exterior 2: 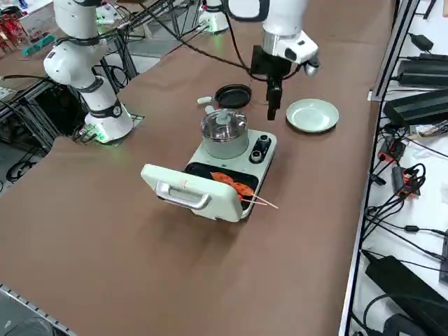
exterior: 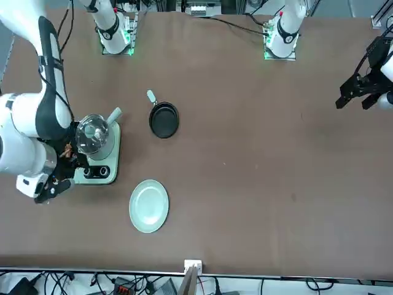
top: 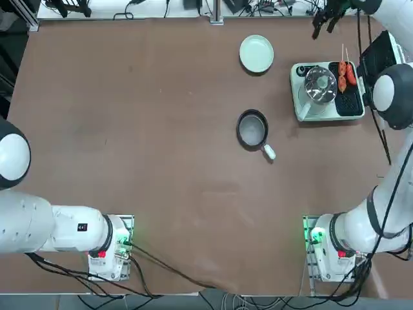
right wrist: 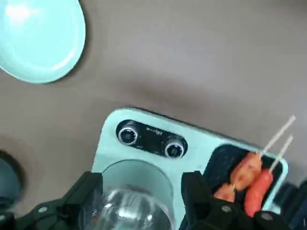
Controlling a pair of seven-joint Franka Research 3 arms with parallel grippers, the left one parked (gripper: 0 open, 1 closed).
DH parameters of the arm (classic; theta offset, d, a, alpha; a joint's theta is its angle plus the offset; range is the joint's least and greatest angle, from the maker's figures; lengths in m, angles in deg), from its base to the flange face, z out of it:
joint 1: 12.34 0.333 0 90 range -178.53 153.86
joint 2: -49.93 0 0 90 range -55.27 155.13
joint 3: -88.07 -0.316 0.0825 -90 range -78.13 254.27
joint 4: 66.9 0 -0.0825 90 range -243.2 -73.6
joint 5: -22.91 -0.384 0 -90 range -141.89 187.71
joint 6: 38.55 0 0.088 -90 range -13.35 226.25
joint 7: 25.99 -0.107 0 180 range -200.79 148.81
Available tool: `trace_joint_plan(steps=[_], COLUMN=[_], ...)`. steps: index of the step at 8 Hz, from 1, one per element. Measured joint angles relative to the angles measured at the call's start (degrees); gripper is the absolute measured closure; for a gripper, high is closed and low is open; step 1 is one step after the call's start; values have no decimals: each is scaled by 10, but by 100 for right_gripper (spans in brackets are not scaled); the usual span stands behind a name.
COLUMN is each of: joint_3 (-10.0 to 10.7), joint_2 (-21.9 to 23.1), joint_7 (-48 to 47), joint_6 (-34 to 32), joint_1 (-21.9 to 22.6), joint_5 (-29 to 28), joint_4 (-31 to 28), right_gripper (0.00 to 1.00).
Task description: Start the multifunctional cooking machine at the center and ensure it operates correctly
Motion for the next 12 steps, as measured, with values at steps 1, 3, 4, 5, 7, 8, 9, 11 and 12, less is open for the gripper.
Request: trace_joint_plan(steps=[1, 3, 4, 5, 7, 8, 9, 11, 12], joint_3=[-3, -7, -7, -7, -3, -2, -2, -3, -5], joint_2=[27, 78, 98, 116, 156, 182, 214, 271, 290], joint_7=[-72, -177, -209, -223, -226, -226, -226, -222, -218], joint_6=[-20, -38, -39, -38, -25, -3, 25, 37, 28], joint_1=[6, 28, 40, 44, 42, 42, 42, 42, 43], joint_5=[0, 0, 2, 4, 6, 6, 6, 6, 6], joint_4=[0, -9, -19, -33, -71, -102, -143, -200, -211], right_gripper=[0, 0, 0, 0, 0, 0, 0, 0, 0])
